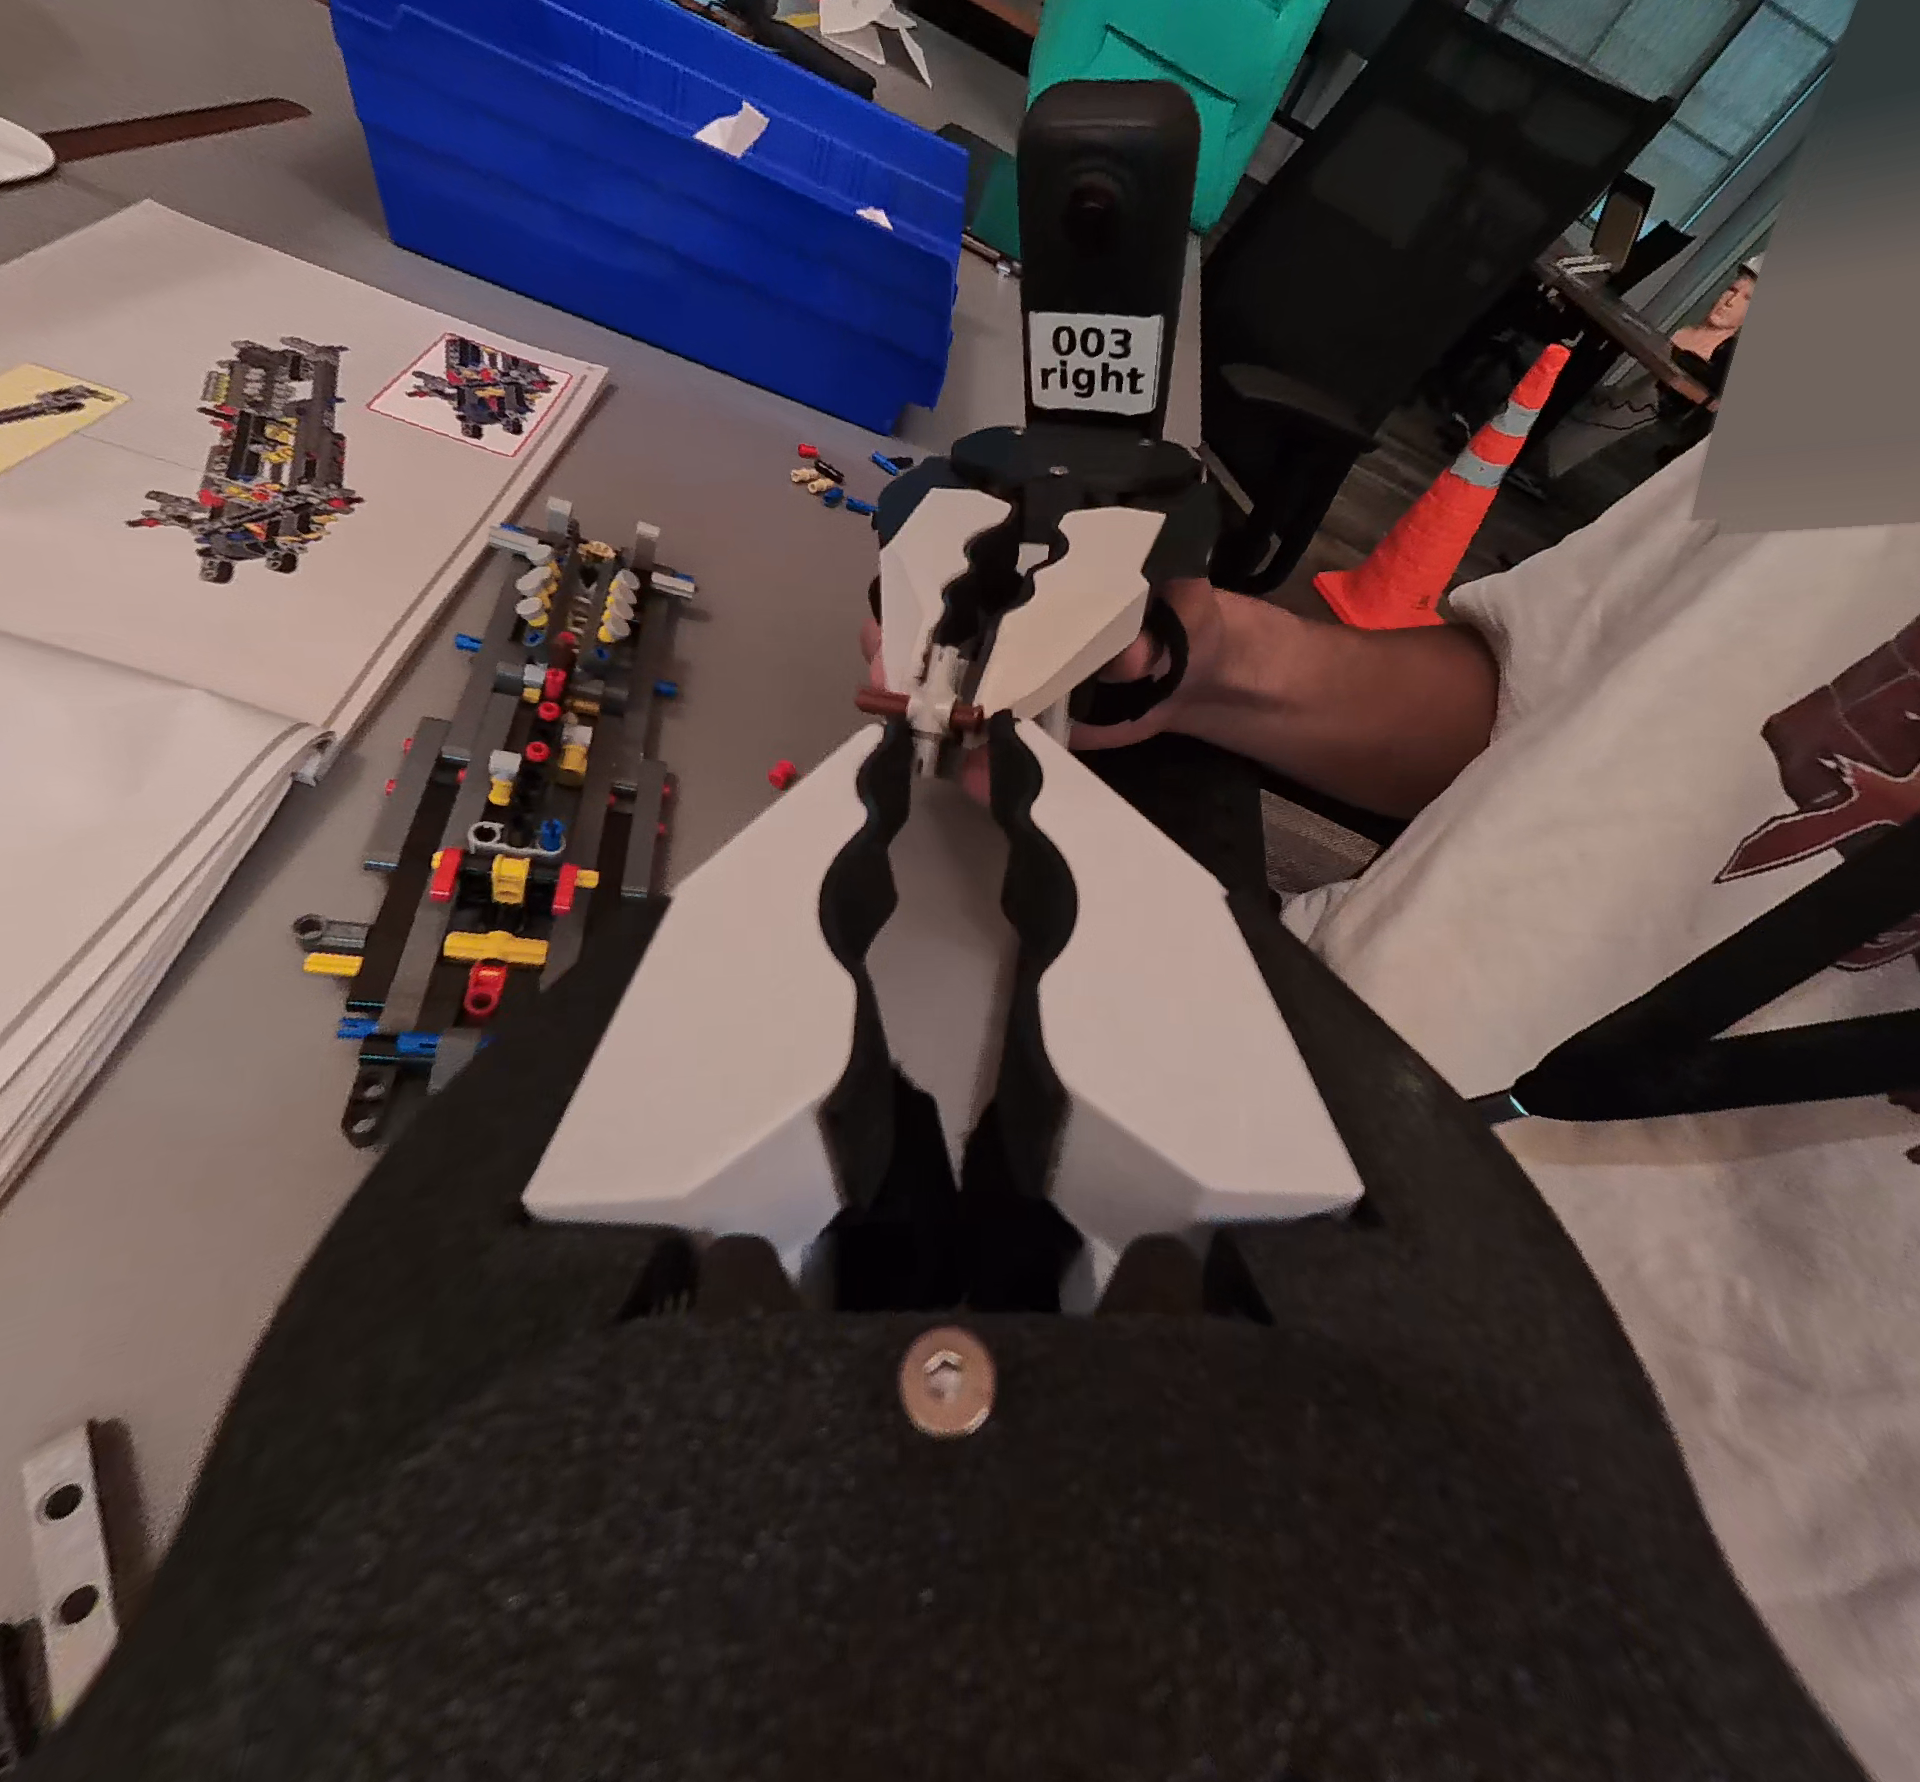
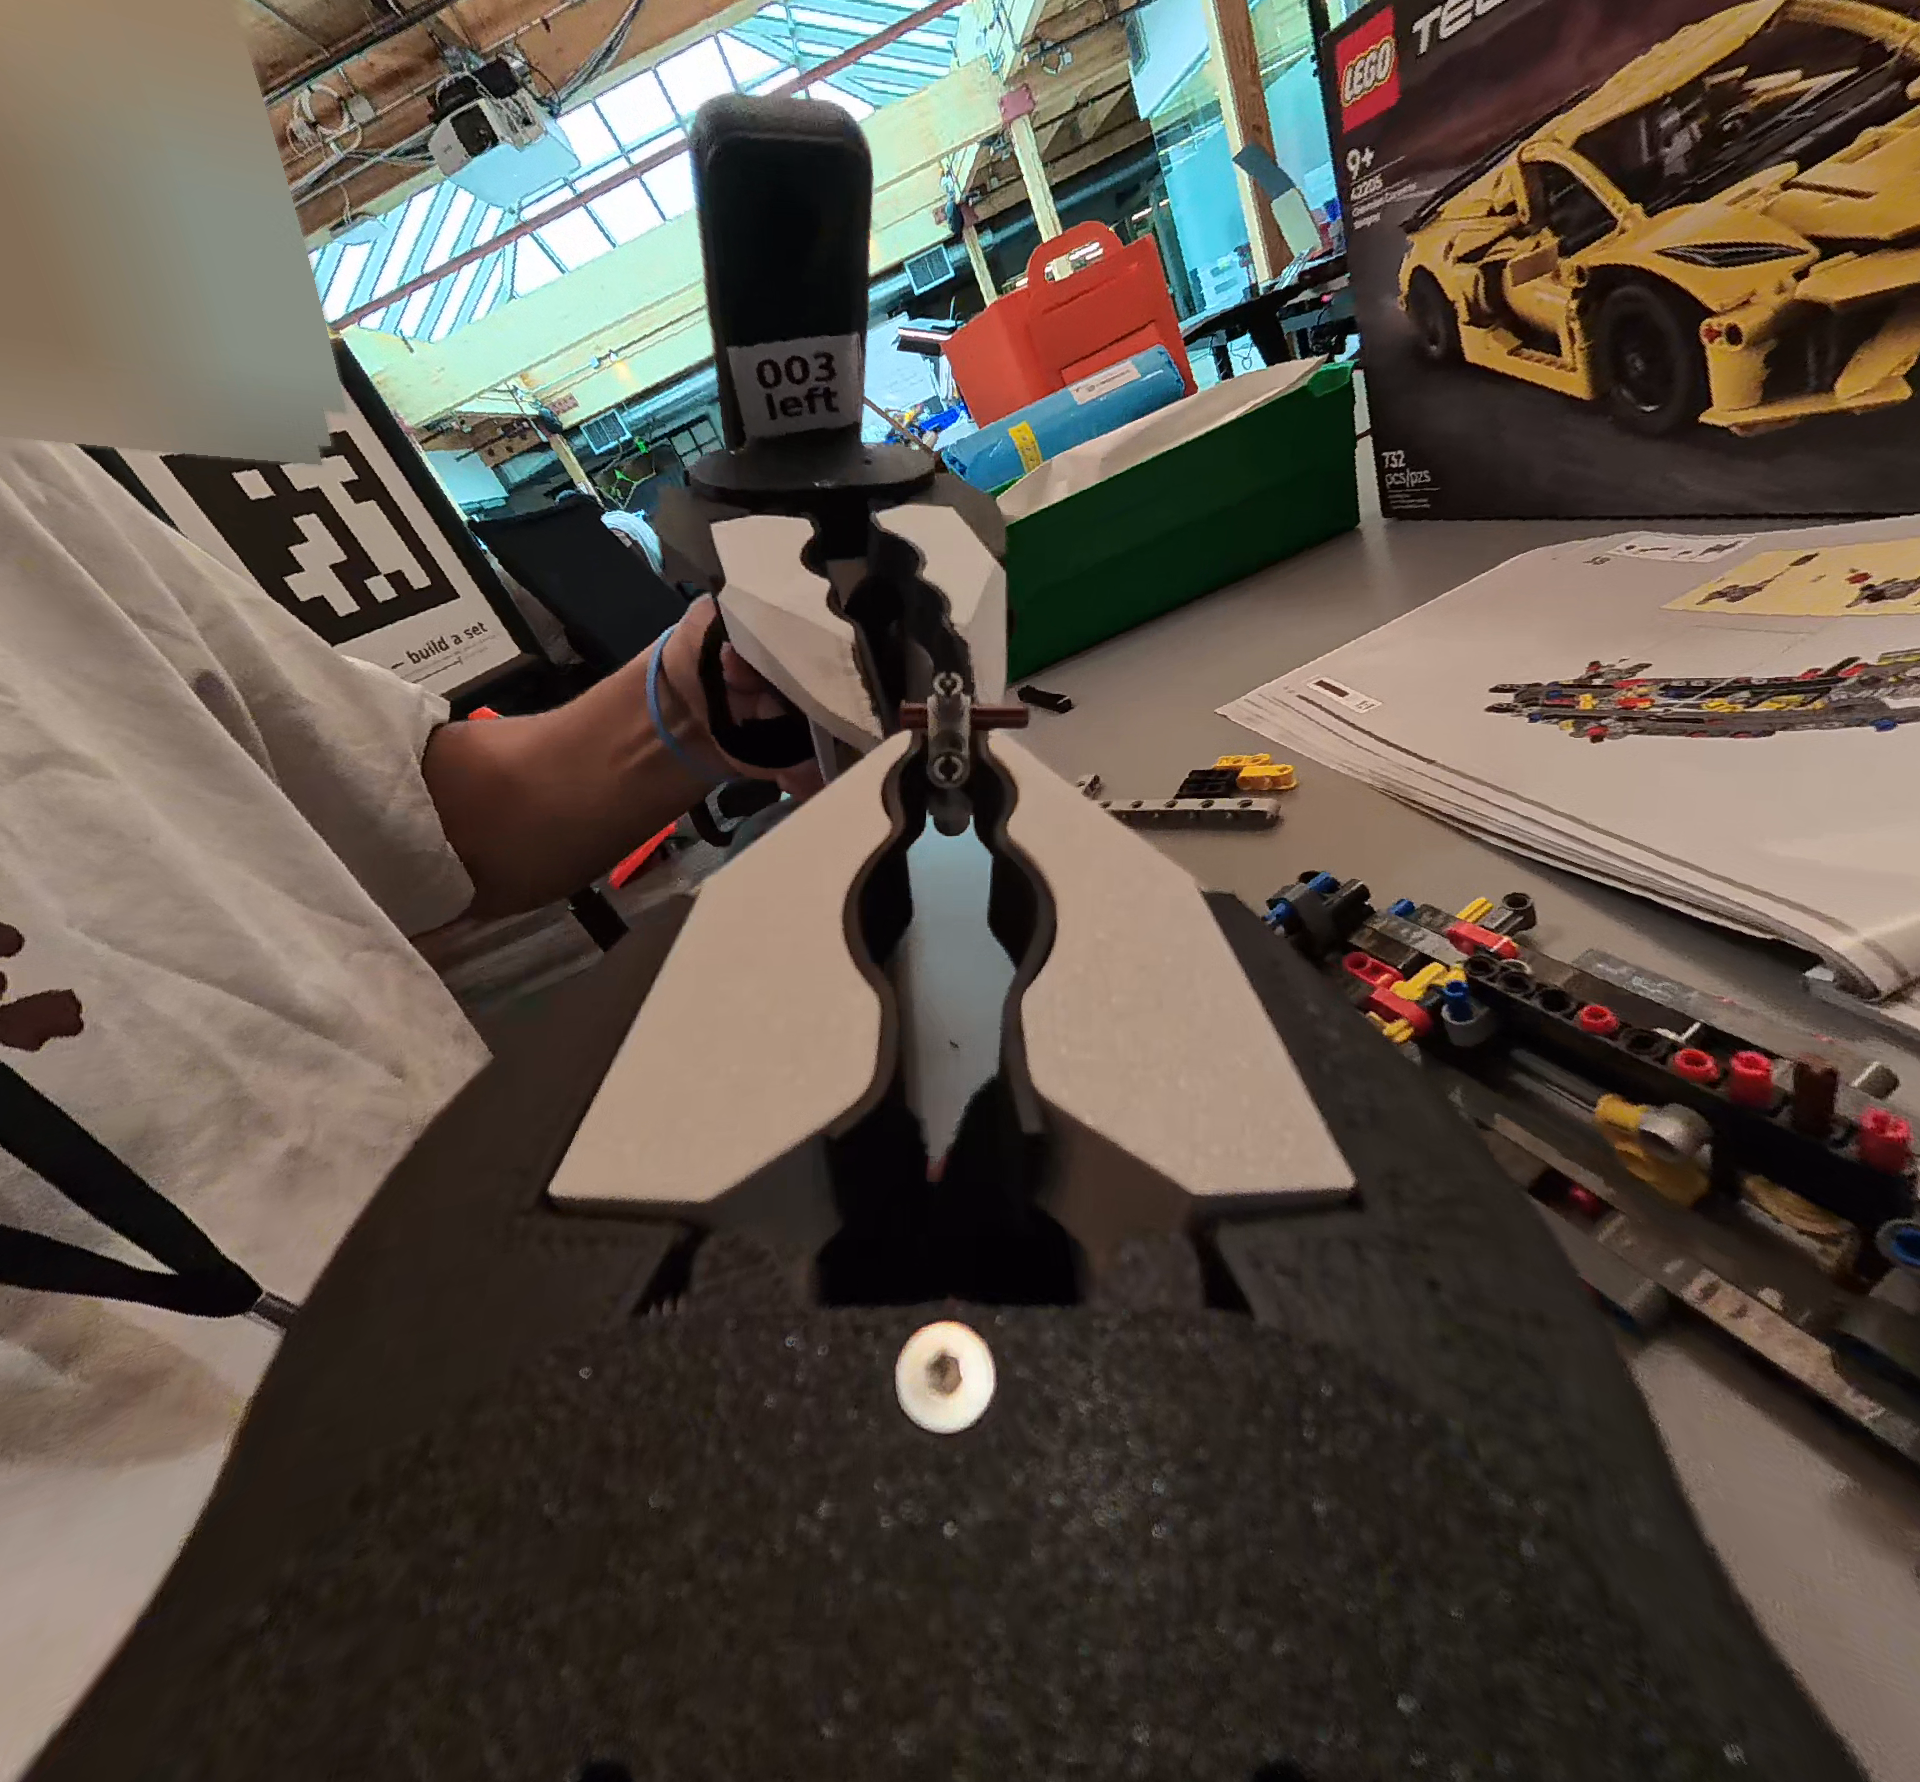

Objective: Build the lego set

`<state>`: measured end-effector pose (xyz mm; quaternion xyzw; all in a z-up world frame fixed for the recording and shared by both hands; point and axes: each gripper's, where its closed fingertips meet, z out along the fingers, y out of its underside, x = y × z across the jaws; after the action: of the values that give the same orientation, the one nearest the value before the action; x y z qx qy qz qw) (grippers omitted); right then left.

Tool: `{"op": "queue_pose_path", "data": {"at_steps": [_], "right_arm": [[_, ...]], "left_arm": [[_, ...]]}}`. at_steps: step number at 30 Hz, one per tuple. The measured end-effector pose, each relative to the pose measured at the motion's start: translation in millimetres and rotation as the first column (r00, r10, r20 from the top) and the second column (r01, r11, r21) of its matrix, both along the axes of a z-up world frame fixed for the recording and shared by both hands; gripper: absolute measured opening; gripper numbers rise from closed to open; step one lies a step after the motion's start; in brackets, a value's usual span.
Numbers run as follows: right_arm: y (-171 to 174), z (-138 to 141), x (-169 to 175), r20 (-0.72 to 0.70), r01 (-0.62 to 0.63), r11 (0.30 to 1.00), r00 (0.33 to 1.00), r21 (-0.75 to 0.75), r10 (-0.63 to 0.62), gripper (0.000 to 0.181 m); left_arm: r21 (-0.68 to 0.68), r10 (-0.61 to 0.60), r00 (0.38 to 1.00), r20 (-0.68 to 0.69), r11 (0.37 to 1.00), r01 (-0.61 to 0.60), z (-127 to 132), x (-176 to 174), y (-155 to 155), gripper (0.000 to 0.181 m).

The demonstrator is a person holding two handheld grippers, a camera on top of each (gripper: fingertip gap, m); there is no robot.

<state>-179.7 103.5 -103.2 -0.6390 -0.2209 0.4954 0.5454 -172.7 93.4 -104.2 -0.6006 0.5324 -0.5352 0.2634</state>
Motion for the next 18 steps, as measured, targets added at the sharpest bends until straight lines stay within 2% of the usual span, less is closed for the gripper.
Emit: {"op": "queue_pose_path", "data": {"at_steps": [4,6,9,15,18], "right_arm": [[-1.8,-4.2,-2.3,0.047,0.0,1.0,0.999,0.027,-0.001,0.006],[-4.3,-4.8,-4.6,0.047,-0.023,1.0,0.999,0.018,0.022,0.006],[-7.2,-4.4,-7.1,0.049,-0.043,0.999,0.998,0.024,0.042,0.006],[-20.4,-5.4,-12.4,0.034,-0.15,0.989,0.988,-0.014,0.151,0.006],[-17.9,-4.8,-10.2,0.045,-0.127,0.992,0.991,0.005,0.127,0.006]], "left_arm": [[-0.105,-0.025,1.0,0.019,0.994,0.027,-1.0,-2.1,-5.0,0.02],[-0.14,-0.033,0.999,0.03,0.989,0.037,-3.0,-4.2,-4.6,0.013],[-0.167,-0.058,0.997,0.056,0.984,0.067,-2.5,-7.0,-7.1,0.012],[-0.075,-0.126,0.99,0.063,0.989,0.131,-4.6,-10.5,-18.4,0.015],[0.009,-0.106,0.992,0.067,0.994,0.106,-4.2,-9.1,-16.3,0.013]]}}
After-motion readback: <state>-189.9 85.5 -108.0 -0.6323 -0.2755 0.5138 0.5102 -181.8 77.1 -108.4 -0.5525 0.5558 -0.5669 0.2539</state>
